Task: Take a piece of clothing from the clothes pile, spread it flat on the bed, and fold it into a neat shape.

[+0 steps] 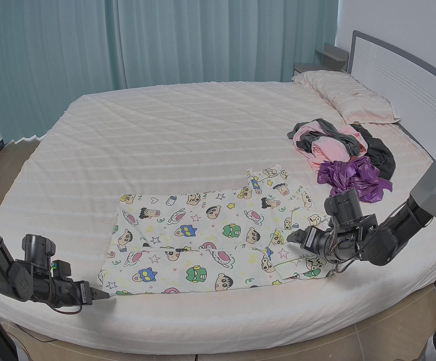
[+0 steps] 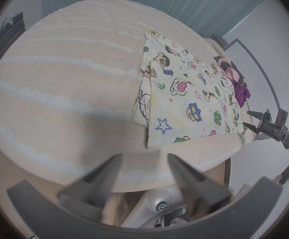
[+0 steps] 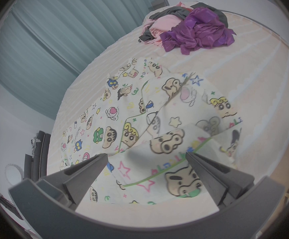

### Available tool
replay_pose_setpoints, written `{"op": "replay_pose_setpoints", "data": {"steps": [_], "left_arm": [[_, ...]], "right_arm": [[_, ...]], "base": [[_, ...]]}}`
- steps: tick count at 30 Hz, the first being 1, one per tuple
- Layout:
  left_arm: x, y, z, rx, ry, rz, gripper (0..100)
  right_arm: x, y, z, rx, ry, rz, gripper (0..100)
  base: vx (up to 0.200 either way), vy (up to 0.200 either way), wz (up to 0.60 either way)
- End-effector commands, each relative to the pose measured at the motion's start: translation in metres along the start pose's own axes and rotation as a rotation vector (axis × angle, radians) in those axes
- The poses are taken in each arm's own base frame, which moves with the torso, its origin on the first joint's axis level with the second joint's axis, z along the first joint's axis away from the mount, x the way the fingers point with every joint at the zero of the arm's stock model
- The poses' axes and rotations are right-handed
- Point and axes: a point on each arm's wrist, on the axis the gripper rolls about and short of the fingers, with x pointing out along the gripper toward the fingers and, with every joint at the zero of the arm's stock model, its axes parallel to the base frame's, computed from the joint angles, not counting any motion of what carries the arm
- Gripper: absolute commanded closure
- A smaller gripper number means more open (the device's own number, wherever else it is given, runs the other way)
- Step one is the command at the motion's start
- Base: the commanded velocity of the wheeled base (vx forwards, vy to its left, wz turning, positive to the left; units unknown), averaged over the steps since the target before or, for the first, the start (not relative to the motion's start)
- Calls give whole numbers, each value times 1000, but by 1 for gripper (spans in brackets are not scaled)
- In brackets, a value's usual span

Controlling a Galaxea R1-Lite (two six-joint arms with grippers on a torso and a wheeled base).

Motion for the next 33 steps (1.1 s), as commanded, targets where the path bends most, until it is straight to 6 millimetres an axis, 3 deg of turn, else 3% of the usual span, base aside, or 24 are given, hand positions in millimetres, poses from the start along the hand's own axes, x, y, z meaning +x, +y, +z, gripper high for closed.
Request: {"op": "replay_pose_setpoints", "data": {"steps": [1, 5, 6, 10, 21, 32, 33], "left_arm": [[-10, -1, 6, -1, -57, -5, 0], [-12, -2, 7, -1, -65, -7, 0], [-20, -7, 19, -40, -127, -29, 0], [-20, -11, 33, -116, -170, -50, 0], [-14, -27, 50, -360, -184, -124, 0], [-12, -29, 47, -387, -167, -127, 0], [-12, -29, 47, -384, -169, -127, 0]], "right_arm": [[-15, -14, 11, 3, -31, -20, 0], [-16, -18, 12, 2, -32, -29, 0], [-22, -37, 20, 6, -40, -60, 0], [-23, -46, 18, 8, -21, -77, 0], [-31, -46, 3, 212, 1, -86, 0], [-25, -47, 3, 226, -24, -52, 0], [-24, -47, 3, 225, -22, -55, 100]], "base": [[0, 0, 0], [0, 0, 0], [0, 0, 0], [0, 0, 0], [0, 0, 0], [0, 0, 0], [0, 0, 0]]}}
